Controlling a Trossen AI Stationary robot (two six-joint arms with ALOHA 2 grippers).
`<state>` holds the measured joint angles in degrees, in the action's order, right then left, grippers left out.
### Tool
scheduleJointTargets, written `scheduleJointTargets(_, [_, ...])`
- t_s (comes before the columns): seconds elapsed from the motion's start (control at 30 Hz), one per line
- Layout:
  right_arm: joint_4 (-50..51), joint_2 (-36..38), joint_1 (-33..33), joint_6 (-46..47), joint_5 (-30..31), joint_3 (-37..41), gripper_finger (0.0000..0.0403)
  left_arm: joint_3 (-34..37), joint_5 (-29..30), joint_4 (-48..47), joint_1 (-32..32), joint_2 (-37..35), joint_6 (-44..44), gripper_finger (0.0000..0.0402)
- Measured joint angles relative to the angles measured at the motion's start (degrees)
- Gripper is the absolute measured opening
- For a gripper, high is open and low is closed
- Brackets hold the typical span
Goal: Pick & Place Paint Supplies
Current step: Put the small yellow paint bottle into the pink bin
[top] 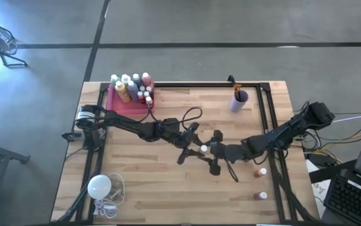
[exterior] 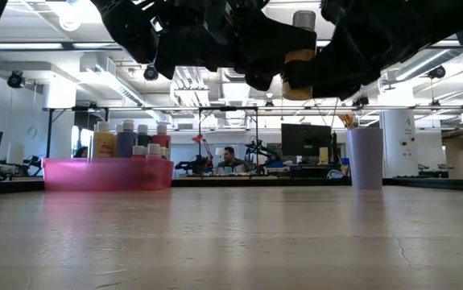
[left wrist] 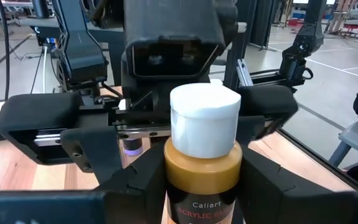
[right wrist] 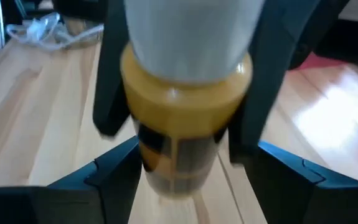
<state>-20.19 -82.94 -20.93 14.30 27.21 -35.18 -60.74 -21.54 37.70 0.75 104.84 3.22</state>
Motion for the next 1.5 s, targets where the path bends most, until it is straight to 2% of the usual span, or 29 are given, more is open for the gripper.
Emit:
scheduleJointTargets(0.47, [-4.41,-2.09,0.12,-1.51,1.42,-0.07,0.0203,-0.21,0.13,1.49,0.00,0.00,0.13,0.0159])
scheduleJointTargets(0.87, [-4.70,-2.16,0.10,-1.67,1.28,-0.07,0.0130,-0.18,0.17,1.53,-0.02,0.00,0.17,0.0159])
scheduleJointTargets(1.13, [-4.92,-2.16,0.11,-1.85,1.28,-0.04,0.0140,-0.18,0.11,1.43,-0.02,0.00,0.00,0.0159])
scheduleJointTargets(1.37, [-4.09,-2.16,0.14,-1.80,0.88,-0.07,0.0132,-0.33,0.59,-0.75,-0.03,-0.22,-3.33,0.0172])
scheduleJointTargets(1.5, [-3.06,-2.08,0.13,-1.64,1.07,-0.04,0.0134,-2.27,0.39,-9.57,-0.29,-0.93,-3.32,0.0201])
